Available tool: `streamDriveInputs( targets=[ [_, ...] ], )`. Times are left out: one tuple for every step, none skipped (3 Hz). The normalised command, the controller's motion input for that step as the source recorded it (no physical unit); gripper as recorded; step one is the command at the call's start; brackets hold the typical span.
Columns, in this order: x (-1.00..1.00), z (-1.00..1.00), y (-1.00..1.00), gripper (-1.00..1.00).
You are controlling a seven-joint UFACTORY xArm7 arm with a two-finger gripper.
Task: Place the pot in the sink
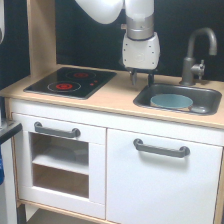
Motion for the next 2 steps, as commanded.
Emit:
streamDriveInputs(
  targets=[
    [-0.35, 0.53, -0.05, 1.00],
    [-0.35, 0.48, -0.05, 1.00]
  ],
)
